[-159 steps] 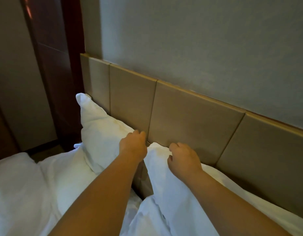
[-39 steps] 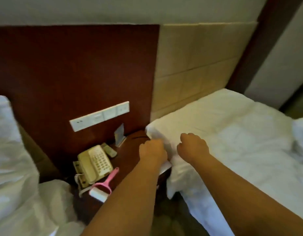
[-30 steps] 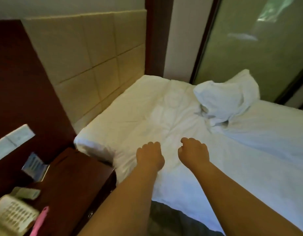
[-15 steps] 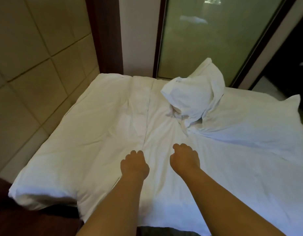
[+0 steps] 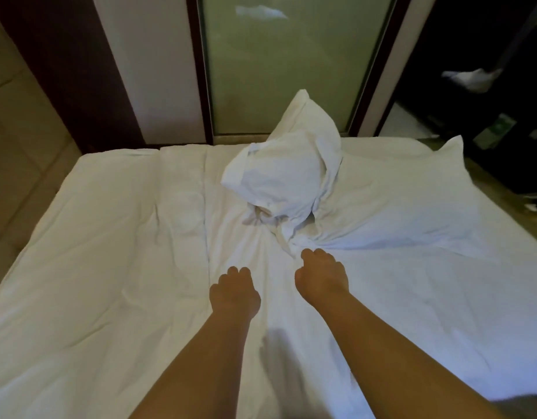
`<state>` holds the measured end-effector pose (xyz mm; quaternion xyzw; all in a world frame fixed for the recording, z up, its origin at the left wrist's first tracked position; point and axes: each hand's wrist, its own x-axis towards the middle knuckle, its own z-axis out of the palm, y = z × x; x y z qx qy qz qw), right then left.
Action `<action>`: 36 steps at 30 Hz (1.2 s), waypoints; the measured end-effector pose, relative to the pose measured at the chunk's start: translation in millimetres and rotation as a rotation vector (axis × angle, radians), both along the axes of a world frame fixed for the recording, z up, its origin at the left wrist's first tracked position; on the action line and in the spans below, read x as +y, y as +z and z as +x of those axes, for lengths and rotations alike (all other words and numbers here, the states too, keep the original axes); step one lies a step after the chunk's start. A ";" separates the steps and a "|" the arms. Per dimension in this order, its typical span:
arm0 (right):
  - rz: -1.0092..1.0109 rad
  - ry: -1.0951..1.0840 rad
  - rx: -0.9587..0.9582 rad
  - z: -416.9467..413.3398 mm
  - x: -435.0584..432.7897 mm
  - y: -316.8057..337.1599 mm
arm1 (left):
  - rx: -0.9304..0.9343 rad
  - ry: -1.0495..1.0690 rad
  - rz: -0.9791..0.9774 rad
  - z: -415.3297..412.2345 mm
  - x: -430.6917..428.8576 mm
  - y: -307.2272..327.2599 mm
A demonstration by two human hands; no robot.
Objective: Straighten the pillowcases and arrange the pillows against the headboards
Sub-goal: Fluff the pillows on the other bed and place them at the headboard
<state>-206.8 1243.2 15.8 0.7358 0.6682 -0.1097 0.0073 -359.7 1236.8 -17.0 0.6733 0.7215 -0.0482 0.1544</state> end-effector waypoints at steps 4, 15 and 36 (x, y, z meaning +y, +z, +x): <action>-0.065 -0.100 0.000 62.7 36.9 -16.4 | 0.003 -0.042 -0.038 48.2 46.8 -7.0; -0.191 -0.041 -0.128 228.6 169.2 -81.7 | 0.061 -0.003 -0.228 178.6 167.7 -61.2; -0.200 0.361 -0.319 345.1 299.8 -240.1 | 0.364 -0.393 -0.188 356.3 319.3 -214.1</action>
